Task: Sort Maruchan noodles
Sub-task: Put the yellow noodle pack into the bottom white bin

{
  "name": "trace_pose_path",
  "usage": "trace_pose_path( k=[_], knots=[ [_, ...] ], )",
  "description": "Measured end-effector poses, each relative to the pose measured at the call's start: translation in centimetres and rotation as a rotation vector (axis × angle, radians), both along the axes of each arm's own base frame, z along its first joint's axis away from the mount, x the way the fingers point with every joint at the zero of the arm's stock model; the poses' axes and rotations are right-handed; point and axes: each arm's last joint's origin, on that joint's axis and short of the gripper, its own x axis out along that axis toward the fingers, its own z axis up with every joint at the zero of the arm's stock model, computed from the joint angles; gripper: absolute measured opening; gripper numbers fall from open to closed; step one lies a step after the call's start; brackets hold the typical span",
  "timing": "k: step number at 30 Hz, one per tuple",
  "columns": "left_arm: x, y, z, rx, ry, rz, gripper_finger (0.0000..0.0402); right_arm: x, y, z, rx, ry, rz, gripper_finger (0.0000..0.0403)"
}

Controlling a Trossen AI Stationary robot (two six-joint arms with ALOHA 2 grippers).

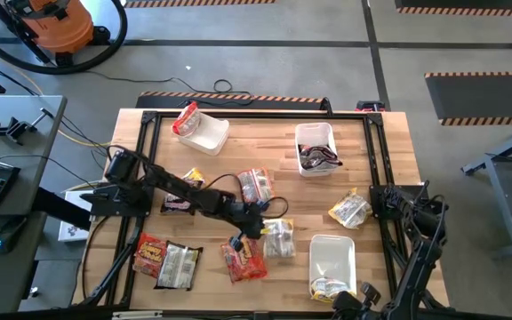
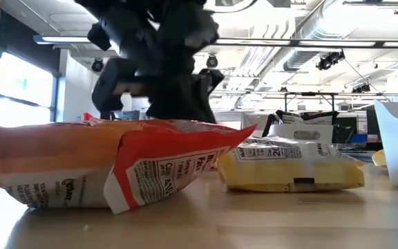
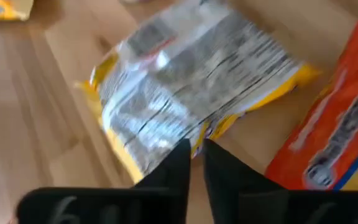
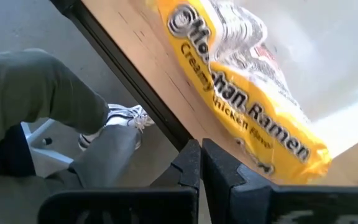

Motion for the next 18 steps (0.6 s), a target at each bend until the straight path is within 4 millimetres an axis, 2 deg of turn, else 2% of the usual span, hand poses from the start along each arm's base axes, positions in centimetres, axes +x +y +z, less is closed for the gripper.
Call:
trace_pose_path(
  k=[4, 11, 15, 18],
  knots=[
    [-0.1, 0.6, -0.6, 0.016, 0.048, 0.008, 0.0086, 0.7, -0.2, 0.0, 0.001, -0.010, 0.019, 0.0000],
    [0.3, 0.8, -0.8, 0.093, -0.001, -0.012, 0.0162, 2.3, -0.9, 0.1, -0.024, -0.052, 0.048, 0.0000],
    [0.7, 0.7, -2.3, 0.141, -0.003, -0.068, 0.0178, 3.9, -1.6, 0.2, -0.055, -0.125, 0.018, 0.0000],
    [1.1, 0.5, -3.1, 0.164, -0.022, -0.099, 0.0170, 5.4, -2.6, 0.3, -0.075, -0.141, 0.003, 0.0000]
  ],
)
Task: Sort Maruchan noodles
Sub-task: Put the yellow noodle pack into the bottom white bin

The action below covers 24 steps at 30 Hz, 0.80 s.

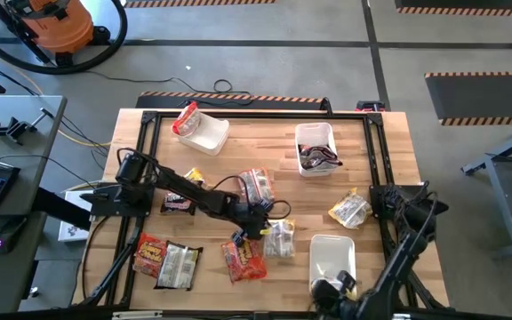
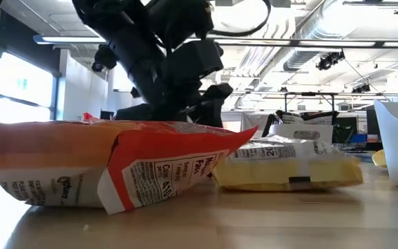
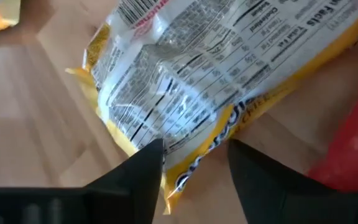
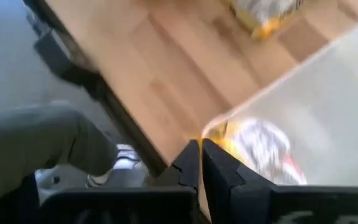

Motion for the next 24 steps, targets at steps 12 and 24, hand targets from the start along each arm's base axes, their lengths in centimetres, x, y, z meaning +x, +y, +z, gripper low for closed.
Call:
trace_pose_path(
  k=[12, 24],
  knots=[
    [0.2, 0.5, 1.0, -0.252, 0.010, -0.008, 0.0012, 4.9, -3.2, 0.3, -0.166, -0.085, 0.106, 0.0000],
    [-1.1, 2.0, 3.6, -0.673, 0.248, 0.196, 0.0001, 9.8, -8.2, 0.1, -0.090, 0.009, 0.038, 0.0011]
  ],
)
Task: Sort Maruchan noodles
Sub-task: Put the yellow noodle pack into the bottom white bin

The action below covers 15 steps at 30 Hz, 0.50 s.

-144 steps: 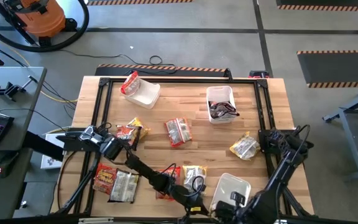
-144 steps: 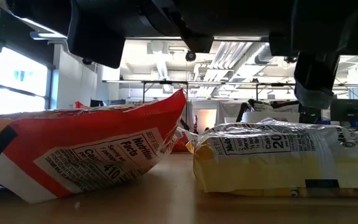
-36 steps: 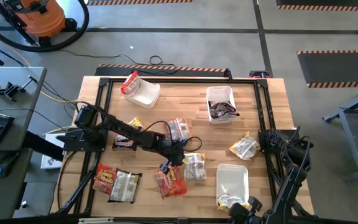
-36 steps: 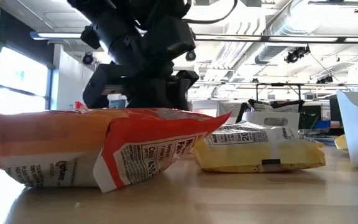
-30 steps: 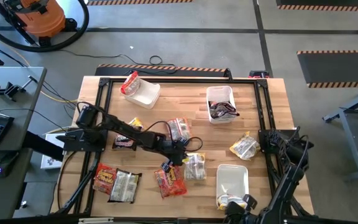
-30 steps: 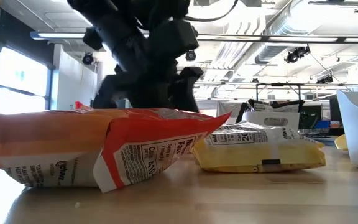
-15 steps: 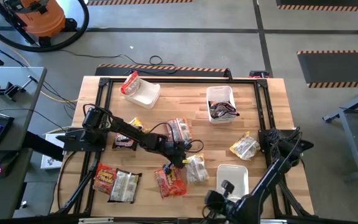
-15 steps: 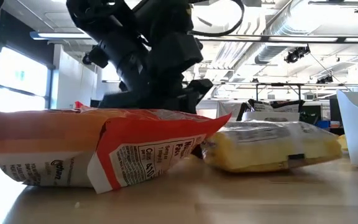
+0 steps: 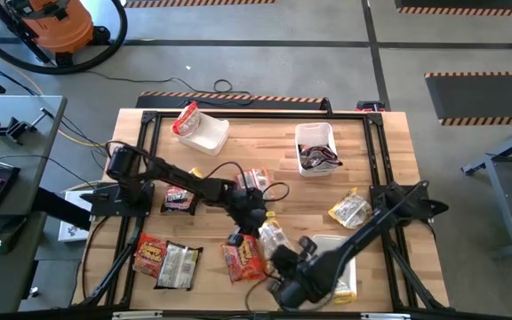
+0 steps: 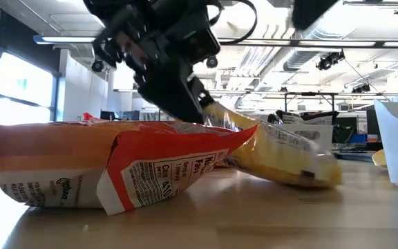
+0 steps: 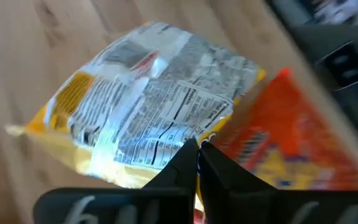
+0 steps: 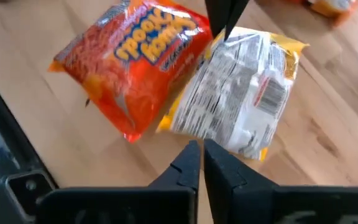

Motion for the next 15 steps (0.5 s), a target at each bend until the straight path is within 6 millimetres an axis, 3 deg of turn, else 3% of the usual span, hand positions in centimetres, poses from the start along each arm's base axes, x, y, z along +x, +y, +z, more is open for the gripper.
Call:
trace_pose_path(
  k=[7, 11, 15],
  knots=[
    [-1.4, -0.3, 1.9, -0.186, 0.146, -0.012, 0.0000, 2.8, -1.6, 0.2, 0.083, -0.004, 0.178, 0.0090],
    [-2.2, -0.4, 2.8, -0.247, 0.165, -0.045, 0.0000, 1.7, -1.3, 0.4, 0.017, 0.034, 0.208, 0.0134],
    [-2.8, -0.6, 2.7, -0.349, 0.202, -0.043, 0.0000, 0.8, 0.0, 0.4, -0.047, -0.039, 0.196, 0.0146]
  ],
)
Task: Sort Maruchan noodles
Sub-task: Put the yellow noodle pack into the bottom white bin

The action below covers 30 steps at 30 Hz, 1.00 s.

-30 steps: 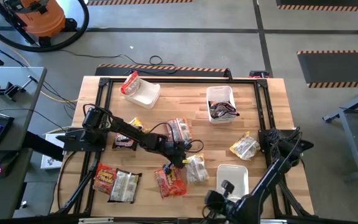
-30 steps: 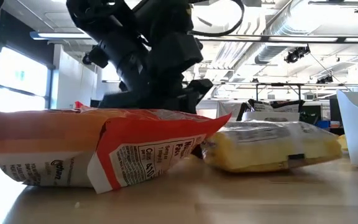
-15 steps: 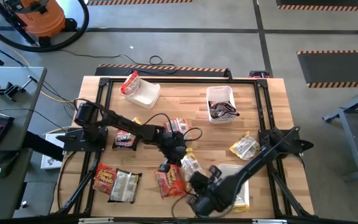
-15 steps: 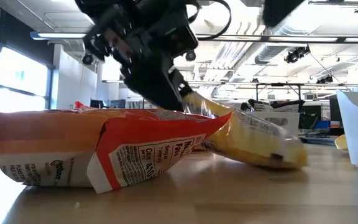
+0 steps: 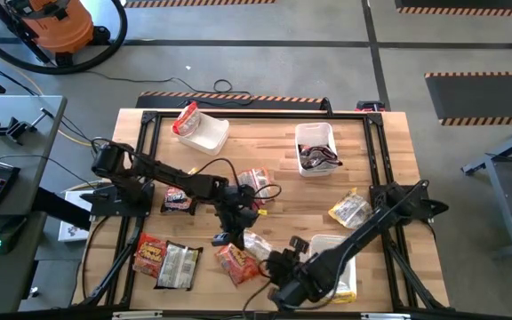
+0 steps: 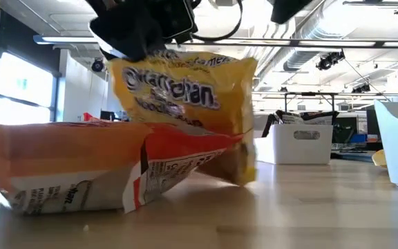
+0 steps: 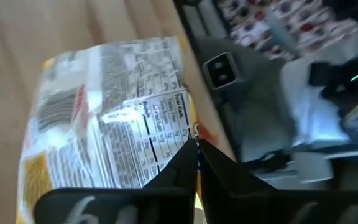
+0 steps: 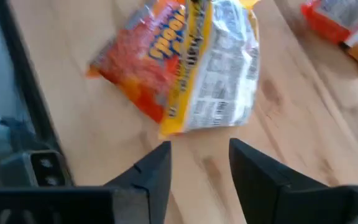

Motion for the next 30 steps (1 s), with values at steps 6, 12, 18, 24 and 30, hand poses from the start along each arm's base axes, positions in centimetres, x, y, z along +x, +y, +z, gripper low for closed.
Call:
trace_pose_path(
  k=[6, 12, 18, 24, 30],
  knots=[
    [0.1, -0.2, -0.2, -0.135, 0.032, 0.060, 0.0000, 0.5, 0.5, -0.2, -0.088, -0.145, -0.001, 0.0146],
    [0.4, -0.6, 0.2, -0.170, 0.006, 0.072, 0.0000, 2.0, -1.4, -0.3, -0.031, -0.103, -0.027, 0.0154],
    [0.4, -0.7, 0.3, -0.167, -0.002, 0.074, 0.0000, 2.6, -2.3, -0.4, -0.032, -0.089, -0.015, 0.0227],
    [0.5, -0.5, 0.3, -0.160, -0.018, 0.083, 0.0000, 3.3, -2.0, -1.0, -0.048, -0.130, -0.012, 0.0304],
    [0.6, -0.3, 1.1, -0.159, -0.076, 0.078, 0.0000, 4.1, -1.6, -4.8, -0.172, -0.081, -0.006, 0.0311]
  ],
)
